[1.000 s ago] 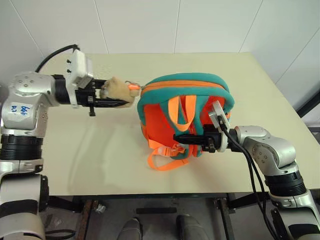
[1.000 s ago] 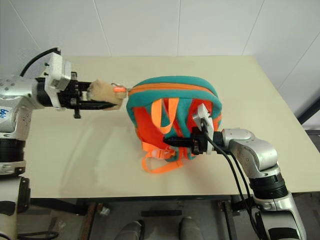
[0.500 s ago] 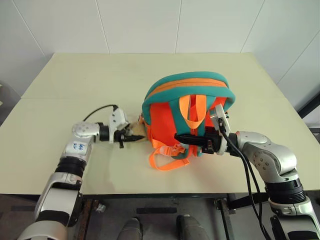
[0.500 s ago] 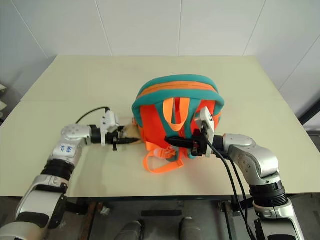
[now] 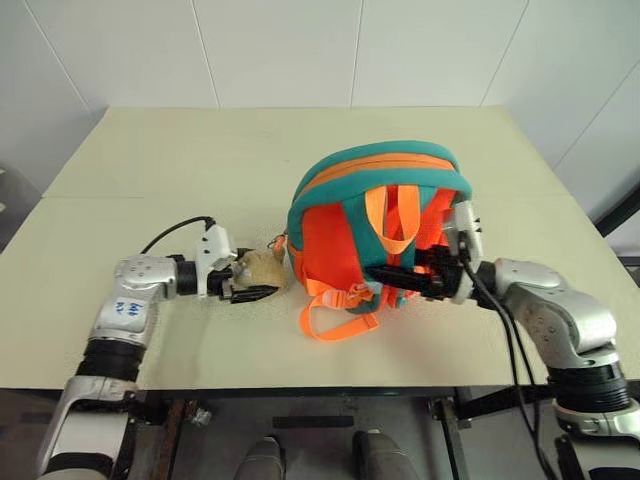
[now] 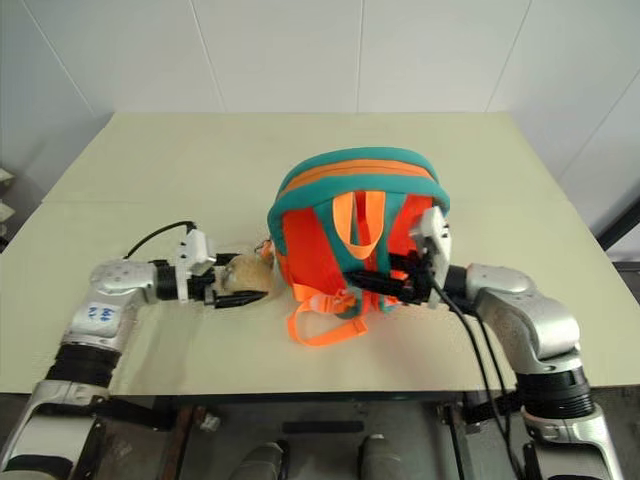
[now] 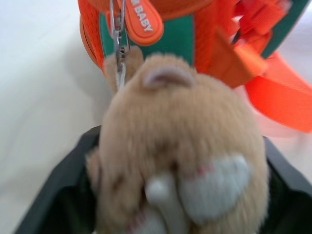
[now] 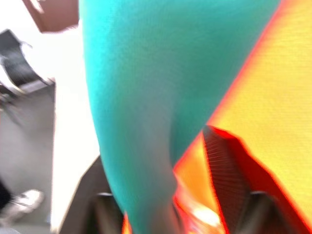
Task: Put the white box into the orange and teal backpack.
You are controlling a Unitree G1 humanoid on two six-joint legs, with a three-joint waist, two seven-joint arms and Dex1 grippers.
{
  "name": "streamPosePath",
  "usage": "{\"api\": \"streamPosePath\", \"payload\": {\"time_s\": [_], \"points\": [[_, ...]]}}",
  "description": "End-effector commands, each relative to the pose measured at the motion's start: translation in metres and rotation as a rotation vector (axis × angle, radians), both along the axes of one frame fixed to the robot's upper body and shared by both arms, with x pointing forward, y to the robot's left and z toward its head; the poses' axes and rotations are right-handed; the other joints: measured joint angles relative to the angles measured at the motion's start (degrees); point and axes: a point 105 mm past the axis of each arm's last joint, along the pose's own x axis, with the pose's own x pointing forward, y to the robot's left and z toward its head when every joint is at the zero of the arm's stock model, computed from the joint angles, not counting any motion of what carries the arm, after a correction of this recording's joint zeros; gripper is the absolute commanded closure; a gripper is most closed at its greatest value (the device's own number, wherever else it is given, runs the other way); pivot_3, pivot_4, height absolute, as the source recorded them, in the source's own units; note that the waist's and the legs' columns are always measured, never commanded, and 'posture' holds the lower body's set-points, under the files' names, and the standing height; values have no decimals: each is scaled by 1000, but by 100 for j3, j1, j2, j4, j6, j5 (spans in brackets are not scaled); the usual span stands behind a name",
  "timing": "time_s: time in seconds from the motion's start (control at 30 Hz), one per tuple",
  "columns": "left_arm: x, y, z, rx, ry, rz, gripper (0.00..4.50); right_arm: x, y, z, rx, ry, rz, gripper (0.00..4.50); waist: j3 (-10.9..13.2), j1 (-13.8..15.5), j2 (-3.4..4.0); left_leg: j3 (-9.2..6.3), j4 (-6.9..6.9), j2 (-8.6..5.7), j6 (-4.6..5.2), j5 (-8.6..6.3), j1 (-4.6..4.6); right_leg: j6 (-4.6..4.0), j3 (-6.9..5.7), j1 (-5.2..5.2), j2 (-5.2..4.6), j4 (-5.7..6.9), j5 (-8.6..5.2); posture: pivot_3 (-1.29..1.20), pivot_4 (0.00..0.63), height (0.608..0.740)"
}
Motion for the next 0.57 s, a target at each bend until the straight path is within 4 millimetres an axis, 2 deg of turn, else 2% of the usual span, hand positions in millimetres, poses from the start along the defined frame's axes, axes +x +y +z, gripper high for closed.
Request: {"api": "streamPosePath", "payload": {"time_s": [0.03, 0.1, 0.23, 0.3, 0.37, 0.47, 0.57], "points": [[-14, 7, 21, -29, -26, 1, 0, -3, -21, 12, -35, -96, -44, 770, 0, 3, 0, 0, -1, 0, 0, -1, 0, 0, 0, 1, 0, -3, 0, 0, 150, 740], [-25, 10, 22, 0, -22, 4, 0, -4, -35, 13, -60, -119, -85, 55, 0, 4, 0, 1, -1, 0, 2, -3, 0, 0, 0, 4, 0, -10, 0, 0, 150, 740], [-46, 7, 30, 9, -20, -16, 0, -7, -65, 15, -126, -153, -152, 55, 1, 9, 0, 3, -2, 0, 5, -6, -3, 1, 0, 13, -4, -28, 1, 0, 150, 740], [-58, 8, 34, -10, -19, -23, 0, -5, -87, 15, -187, -176, -203, 55, 2, 9, 0, 3, -2, -1, 8, -10, -3, 1, -1, 17, -6, -35, 0, 0, 150, 740], [-60, 13, 33, -2, -35, 1, 0, 2, -103, 12, -224, -190, -245, 55, 1, 5, 1, 5, -1, 0, 8, -12, 0, 0, -1, 21, -6, -39, 0, 0, 150, 740], [-56, 18, 34, 3, -56, 37, 0, 12, -113, 8, -245, -204, -280, 55, 2, -13, 2, 7, 0, 2, 9, -12, 16, -19, -2, 35, -4, -41, -10, 0, 150, 740], [-53, 21, 35, 4, -70, 58, 0, 18, -114, 6, -246, -208, -277, 55, 3, -27, 2, 13, 4, 2, 9, -11, 16, -48, 2, 36, -4, -43, -25, 0, 150, 740]]}}
